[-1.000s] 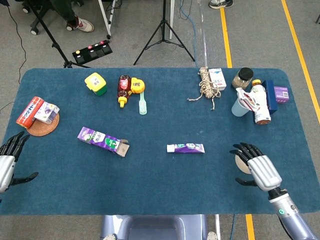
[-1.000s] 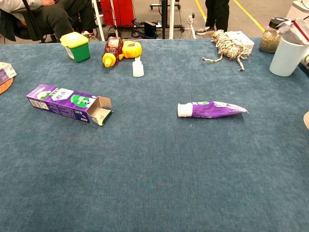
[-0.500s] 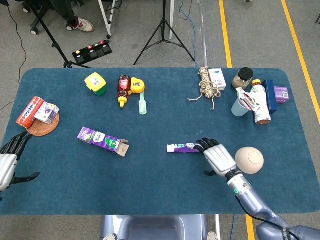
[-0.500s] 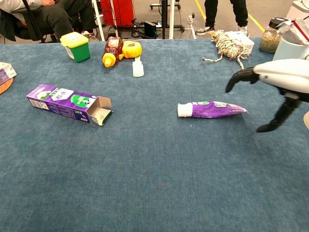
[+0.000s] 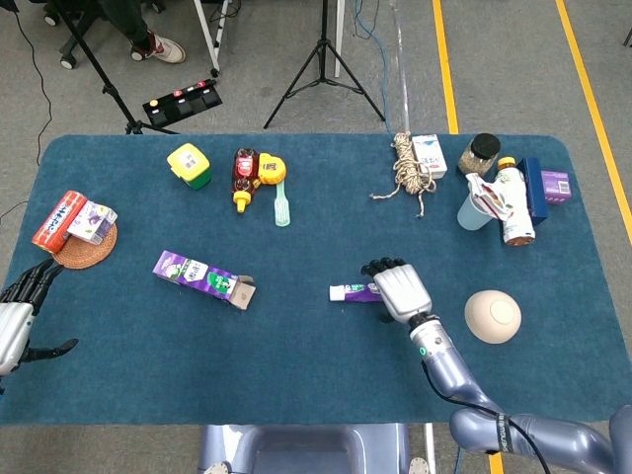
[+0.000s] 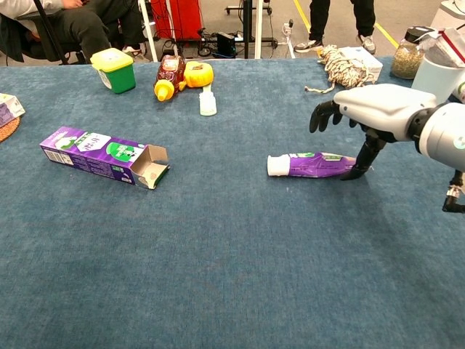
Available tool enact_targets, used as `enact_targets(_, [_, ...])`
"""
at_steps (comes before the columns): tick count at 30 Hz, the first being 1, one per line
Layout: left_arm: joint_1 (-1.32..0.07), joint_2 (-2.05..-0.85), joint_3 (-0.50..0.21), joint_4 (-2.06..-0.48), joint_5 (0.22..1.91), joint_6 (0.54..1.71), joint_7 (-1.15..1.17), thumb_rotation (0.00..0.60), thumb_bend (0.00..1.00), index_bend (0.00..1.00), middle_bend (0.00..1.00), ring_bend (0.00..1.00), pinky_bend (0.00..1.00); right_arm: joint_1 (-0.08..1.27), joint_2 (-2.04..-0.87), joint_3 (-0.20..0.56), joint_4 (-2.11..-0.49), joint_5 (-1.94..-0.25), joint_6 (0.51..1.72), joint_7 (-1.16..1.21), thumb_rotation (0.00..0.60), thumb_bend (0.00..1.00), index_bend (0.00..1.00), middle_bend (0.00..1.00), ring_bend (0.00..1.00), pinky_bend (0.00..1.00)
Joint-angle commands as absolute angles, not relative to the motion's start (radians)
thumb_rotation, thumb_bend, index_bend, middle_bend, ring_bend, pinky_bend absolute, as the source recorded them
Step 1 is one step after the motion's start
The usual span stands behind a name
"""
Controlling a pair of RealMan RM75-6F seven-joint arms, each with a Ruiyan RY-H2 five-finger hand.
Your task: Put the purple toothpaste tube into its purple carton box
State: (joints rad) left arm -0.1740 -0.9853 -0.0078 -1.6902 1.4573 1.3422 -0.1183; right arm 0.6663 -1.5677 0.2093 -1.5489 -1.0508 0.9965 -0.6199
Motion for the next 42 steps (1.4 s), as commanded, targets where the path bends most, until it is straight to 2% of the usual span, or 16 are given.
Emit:
enact_targets(1, [-0.174, -0.983, -0.007, -1.692, 1.457, 1.338, -0.120, 0.600, 0.04, 0.00, 0.00, 0.00, 0.14, 0.676, -1.593, 0.215, -1.520, -1.024, 1.014, -0.635, 0.600, 0.16, 0.30, 0.30, 0.28, 0.31])
enact_targets(12, [-0.172, -0.970, -0.008, -1.698, 1.453, 1.328, -0.134, 0.600, 0.05, 0.00, 0.00, 0.00, 0.14, 0.683, -1.636, 0.191, -1.476, -1.002, 1.048, -0.651, 0.600, 0.18, 0.33, 0.35, 0.33, 0.34])
enact_targets(20, [-0.175, -0.970, -0.008, -1.697, 1.452, 1.317, -0.134, 0.600, 0.05, 0.00, 0.00, 0.00, 0.14, 0.694, -1.677, 0.185, -1.413, -1.004, 1.060, -0.652, 0.600, 0.28, 0.33, 0.37, 0.36, 0.40])
enact_targets(30, [-0.176, -0.969, -0.011, -1.696, 1.445, 1.308, -0.137, 0.600, 0.05, 0.00, 0.00, 0.00, 0.14, 0.700, -1.712, 0.176, -1.362, -1.004, 1.056, -0.648, 0.600, 0.31, 0.38, 0.41, 0.41, 0.46])
enact_targets(34, [-0.177, -0.969, -0.011, -1.697, 1.445, 1.304, -0.137, 0.600, 0.05, 0.00, 0.00, 0.00, 0.14, 0.702, -1.718, 0.178, -1.356, -1.007, 1.054, -0.638, 0.600, 0.33, 0.41, 0.44, 0.43, 0.50])
enact_targets(42, [-0.177, -0.969, -0.012, -1.695, 1.444, 1.301, -0.141, 0.600, 0.05, 0.00, 0.00, 0.00, 0.14, 0.704, -1.748, 0.179, -1.313, -1.043, 1.067, -0.600, 0.600, 0.37, 0.47, 0.50, 0.49, 0.64])
